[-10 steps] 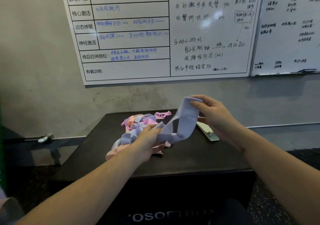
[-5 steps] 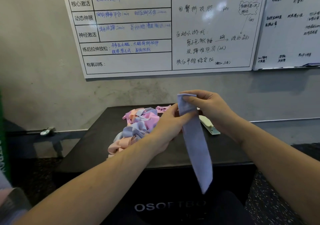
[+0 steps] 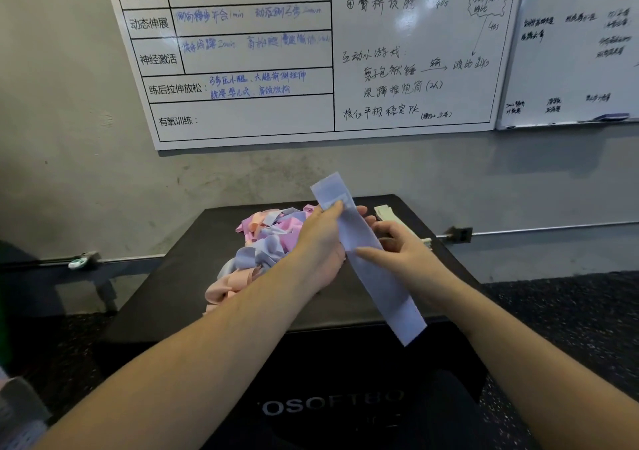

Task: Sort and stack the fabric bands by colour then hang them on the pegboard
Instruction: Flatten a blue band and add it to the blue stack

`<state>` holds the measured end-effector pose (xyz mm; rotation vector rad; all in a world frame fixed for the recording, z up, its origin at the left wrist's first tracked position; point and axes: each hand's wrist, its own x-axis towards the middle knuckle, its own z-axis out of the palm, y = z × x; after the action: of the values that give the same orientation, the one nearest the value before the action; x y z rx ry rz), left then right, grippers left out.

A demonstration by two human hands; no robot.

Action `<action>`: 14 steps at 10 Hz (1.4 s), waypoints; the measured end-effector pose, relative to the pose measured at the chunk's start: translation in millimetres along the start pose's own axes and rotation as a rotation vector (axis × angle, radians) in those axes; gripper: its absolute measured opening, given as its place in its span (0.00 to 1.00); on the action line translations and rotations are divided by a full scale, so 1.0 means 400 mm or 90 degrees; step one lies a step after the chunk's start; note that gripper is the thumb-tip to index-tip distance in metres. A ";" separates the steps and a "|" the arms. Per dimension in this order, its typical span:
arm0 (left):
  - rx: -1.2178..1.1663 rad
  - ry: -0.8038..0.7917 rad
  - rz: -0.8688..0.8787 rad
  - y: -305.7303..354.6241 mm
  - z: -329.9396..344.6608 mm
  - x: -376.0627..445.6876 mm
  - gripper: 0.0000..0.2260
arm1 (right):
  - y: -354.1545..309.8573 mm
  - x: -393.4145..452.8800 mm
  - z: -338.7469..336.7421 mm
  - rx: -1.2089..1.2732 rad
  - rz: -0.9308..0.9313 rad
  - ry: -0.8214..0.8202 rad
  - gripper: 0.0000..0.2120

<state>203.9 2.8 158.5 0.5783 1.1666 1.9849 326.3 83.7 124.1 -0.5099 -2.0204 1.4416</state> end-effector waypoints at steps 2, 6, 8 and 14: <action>0.001 0.095 -0.036 -0.010 -0.009 0.095 0.11 | 0.104 -0.002 -0.016 -0.047 0.079 -0.025 0.10; 0.001 0.124 -0.068 -0.109 -0.088 0.362 0.09 | 0.333 -0.011 -0.075 -0.077 0.113 0.071 0.10; 0.105 0.147 -0.064 -0.210 -0.110 0.448 0.10 | 0.396 0.010 -0.104 -0.096 0.062 0.018 0.15; 0.576 0.099 -0.091 -0.396 -0.138 0.703 0.14 | 0.604 0.183 -0.181 -0.572 -0.344 -0.145 0.10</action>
<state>51.5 242.6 -4.3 0.7493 2.1422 1.3178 311.6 261.7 -68.2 -0.1055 -2.6611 0.2322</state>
